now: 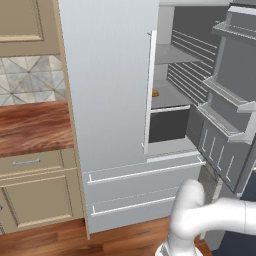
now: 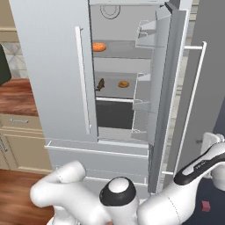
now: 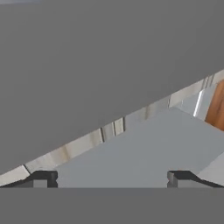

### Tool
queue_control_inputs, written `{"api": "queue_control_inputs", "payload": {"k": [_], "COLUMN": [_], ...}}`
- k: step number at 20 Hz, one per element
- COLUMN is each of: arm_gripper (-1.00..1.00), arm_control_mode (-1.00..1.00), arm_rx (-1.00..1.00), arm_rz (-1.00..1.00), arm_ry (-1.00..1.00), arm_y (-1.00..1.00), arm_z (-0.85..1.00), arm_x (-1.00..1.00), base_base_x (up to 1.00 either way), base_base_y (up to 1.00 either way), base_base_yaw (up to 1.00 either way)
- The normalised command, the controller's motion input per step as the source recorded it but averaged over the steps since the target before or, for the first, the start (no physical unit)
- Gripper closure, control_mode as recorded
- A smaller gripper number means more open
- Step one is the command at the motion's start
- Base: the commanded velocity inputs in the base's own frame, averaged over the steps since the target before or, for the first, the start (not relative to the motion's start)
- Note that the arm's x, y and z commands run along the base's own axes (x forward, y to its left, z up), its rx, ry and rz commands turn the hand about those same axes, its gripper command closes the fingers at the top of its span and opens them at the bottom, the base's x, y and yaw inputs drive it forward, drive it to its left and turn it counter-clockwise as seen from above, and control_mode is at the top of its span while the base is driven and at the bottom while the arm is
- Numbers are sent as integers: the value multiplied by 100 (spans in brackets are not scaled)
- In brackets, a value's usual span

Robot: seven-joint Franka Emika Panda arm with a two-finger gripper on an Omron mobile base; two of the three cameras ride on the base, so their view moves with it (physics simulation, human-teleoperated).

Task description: Place the tupperware on the second highest shelf of the fridge. Make space for the tupperware among the existing items by rearranging them on the shelves if needed. Close the fridge door when finished.

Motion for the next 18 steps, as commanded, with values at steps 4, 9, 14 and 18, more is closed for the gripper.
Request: {"api": "queue_control_inputs", "payload": {"k": [4,9,14,18], "arm_gripper": [-100,-100,-100,-100], "arm_control_mode": [-100,-100,-100,-100], "arm_rx": [2,0,-3,-5], "arm_rz": [0,4,9,8], "arm_ry": [7,2,-7,-16], "arm_y": [36,82,100,100], "arm_z": [-8,-16,-21,-1], "arm_x": [51,9,-17,-3], "base_base_x": [0,0,0,0], "base_base_y": [0,0,0,0], "base_base_yaw": [0,0,0,0]}}
